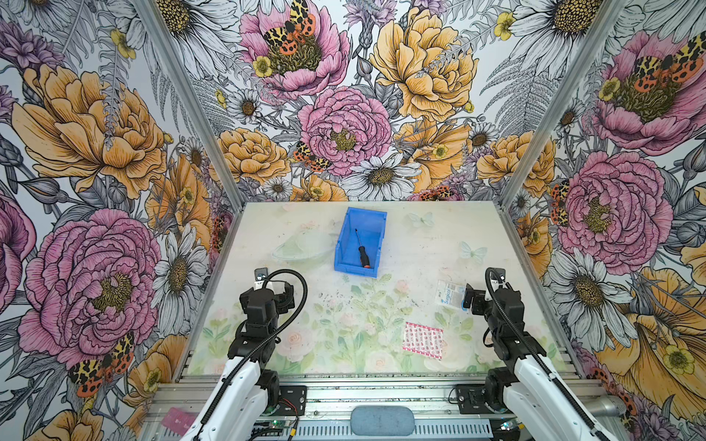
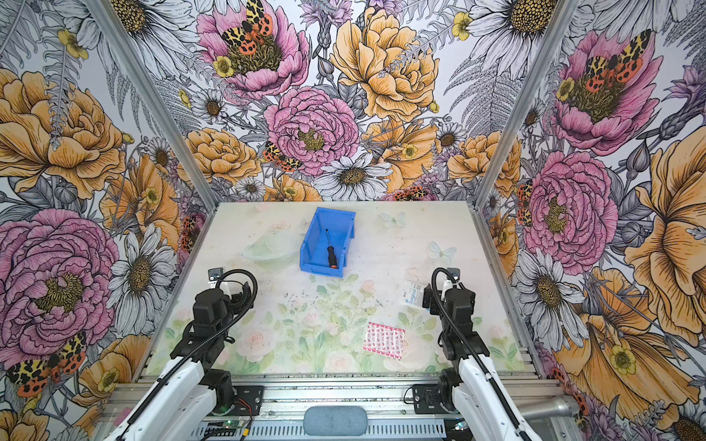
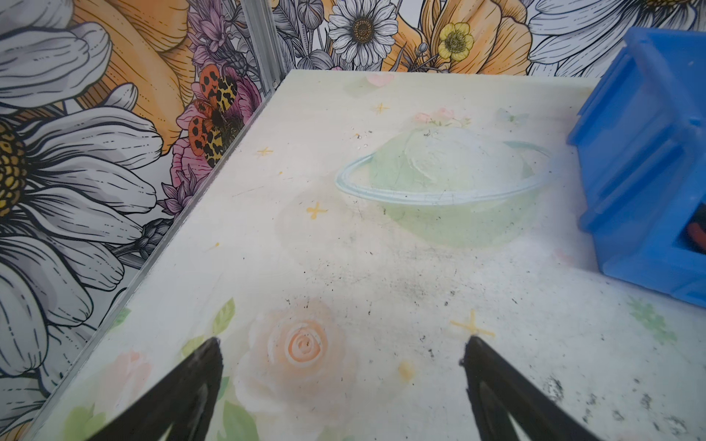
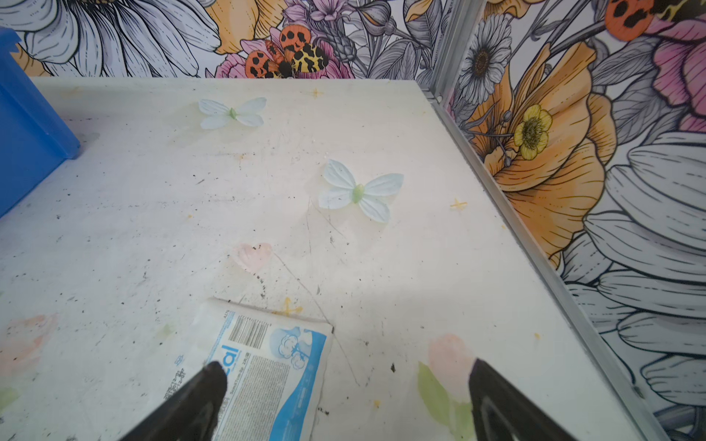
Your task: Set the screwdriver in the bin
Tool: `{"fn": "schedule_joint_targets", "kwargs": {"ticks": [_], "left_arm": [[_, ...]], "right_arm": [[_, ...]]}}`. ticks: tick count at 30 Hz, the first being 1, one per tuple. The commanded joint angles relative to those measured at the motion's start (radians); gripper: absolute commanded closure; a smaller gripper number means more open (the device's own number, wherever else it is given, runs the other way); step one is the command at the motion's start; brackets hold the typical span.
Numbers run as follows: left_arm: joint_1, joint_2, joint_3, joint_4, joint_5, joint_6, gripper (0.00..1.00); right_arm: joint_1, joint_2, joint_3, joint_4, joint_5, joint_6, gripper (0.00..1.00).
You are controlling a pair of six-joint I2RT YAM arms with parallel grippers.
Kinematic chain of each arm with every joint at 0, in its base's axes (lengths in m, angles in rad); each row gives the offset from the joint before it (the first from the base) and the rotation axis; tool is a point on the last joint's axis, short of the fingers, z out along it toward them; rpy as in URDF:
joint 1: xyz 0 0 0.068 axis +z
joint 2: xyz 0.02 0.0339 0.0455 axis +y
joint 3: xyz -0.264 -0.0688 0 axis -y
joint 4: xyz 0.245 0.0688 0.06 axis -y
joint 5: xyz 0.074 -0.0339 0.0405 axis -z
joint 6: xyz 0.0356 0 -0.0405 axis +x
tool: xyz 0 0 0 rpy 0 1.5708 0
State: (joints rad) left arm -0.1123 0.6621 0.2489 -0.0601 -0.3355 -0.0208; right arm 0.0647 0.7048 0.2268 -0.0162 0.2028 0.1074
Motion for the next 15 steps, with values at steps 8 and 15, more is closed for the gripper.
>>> {"fn": "schedule_joint_targets", "kwargs": {"ticks": [8,15], "left_arm": [[0.048,0.074,-0.035,0.247,0.056,0.005,0.01],[0.107,0.187,-0.025,0.372,0.070,-0.015,0.01]], "right_arm": [[-0.034,0.232,0.015,0.370,-0.067,-0.027,0.01],[-0.066,0.386,0.055,0.505,-0.138,-0.025,0.01]]}}
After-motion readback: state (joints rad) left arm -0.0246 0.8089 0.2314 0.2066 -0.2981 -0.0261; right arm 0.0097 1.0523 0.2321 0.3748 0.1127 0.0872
